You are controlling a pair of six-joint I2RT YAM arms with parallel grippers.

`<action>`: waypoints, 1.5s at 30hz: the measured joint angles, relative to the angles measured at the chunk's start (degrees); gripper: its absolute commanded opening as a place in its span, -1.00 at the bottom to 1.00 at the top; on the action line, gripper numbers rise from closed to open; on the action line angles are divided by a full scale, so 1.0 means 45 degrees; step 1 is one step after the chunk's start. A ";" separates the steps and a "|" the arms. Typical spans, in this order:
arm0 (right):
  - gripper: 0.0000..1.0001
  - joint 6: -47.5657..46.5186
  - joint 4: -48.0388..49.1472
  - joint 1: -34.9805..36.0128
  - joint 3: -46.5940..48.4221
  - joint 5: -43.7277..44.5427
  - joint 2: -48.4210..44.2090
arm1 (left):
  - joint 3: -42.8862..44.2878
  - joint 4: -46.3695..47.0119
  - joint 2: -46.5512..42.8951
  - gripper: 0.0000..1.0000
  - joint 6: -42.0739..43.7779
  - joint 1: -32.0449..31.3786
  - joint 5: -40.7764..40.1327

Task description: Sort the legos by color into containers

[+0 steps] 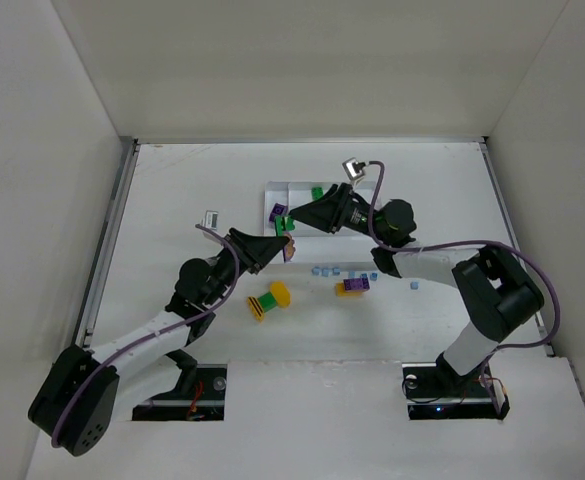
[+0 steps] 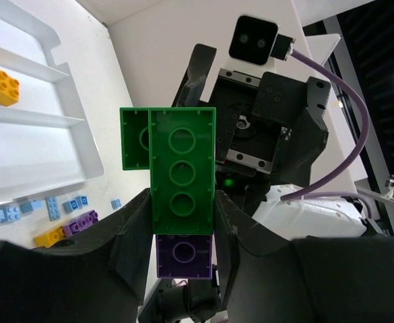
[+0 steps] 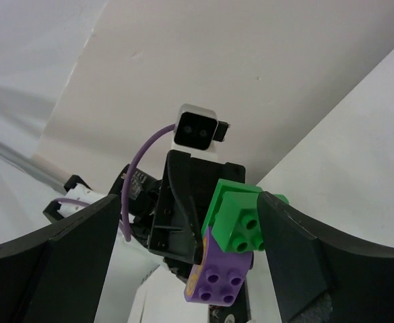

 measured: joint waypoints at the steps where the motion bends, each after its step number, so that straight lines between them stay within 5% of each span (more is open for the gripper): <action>1: 0.77 -0.0010 -0.0005 -0.0005 0.0029 -0.0068 0.0000 | 0.0000 0.0044 -0.0005 -0.50 -0.0005 -0.0058 0.0000; 11: 0.76 -0.0044 -0.0015 -0.0005 -0.0015 -0.0126 0.0189 | 0.0000 0.0146 -0.0588 -0.50 -0.0010 -0.0432 -0.0029; 28: -0.04 0.0126 0.0087 0.0549 -0.0083 -0.0083 0.0345 | 0.0029 0.0321 -0.0534 -0.50 0.0000 -0.0889 -0.0146; 45: -0.08 0.1355 0.0432 0.0068 -0.1277 0.0442 0.0670 | 0.0160 0.0029 -0.0452 -0.50 0.0053 -0.0277 -0.0257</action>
